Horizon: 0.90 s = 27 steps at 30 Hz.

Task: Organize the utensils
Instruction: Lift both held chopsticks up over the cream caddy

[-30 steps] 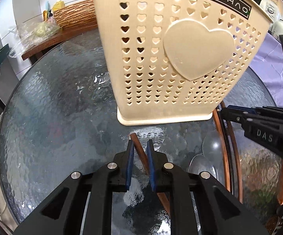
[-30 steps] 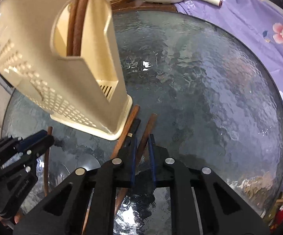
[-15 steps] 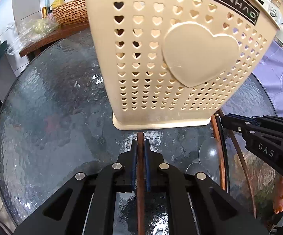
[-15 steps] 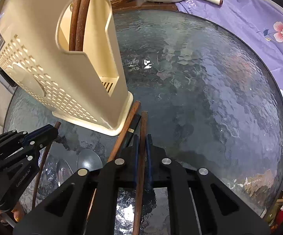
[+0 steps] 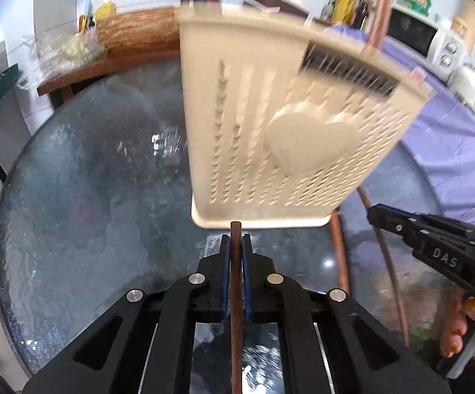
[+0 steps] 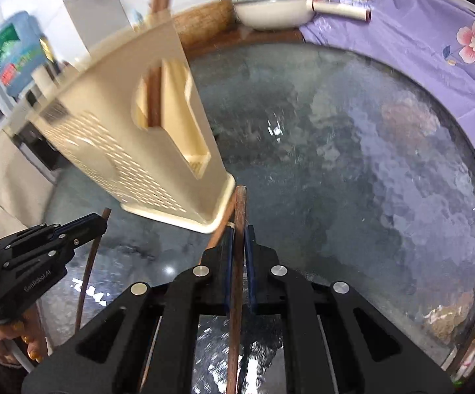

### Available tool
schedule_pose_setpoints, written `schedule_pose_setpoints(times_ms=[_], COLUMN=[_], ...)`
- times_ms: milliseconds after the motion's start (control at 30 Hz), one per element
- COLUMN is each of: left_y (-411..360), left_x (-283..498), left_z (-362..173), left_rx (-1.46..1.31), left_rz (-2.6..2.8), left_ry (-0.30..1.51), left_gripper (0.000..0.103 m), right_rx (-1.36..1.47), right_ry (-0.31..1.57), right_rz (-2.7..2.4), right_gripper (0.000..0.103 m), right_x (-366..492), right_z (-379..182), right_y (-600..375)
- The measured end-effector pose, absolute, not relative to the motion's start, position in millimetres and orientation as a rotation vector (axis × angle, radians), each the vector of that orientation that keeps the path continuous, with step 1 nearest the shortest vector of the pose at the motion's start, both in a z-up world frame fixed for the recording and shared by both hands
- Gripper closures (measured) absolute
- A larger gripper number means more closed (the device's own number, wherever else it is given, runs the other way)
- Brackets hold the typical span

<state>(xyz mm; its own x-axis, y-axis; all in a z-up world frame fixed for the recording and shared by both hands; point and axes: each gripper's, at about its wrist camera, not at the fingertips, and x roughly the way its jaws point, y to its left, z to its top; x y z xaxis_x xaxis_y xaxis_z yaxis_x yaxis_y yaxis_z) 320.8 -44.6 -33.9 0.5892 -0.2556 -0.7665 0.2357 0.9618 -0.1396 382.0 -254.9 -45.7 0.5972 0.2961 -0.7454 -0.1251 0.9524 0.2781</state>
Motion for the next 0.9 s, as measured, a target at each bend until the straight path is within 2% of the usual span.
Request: schedule_pose_setpoints(times_ms=[367,900], left_y=[-33,-26], left_x=[267,224], left_z=[42,87], left_rx=[-0.064,-0.060], left_rz=[-0.340,-0.396], left_ry=[0.685,0.555], left_gripper=[0.096,0.096], right_rx=[0.241,0.163], right_ry=[0.661,0.497], right_rz=[0.390,0.451], right_gripper=[0.095,0.095], right_x=[325,267], right_z=[32,91], right_y=[-265,-267])
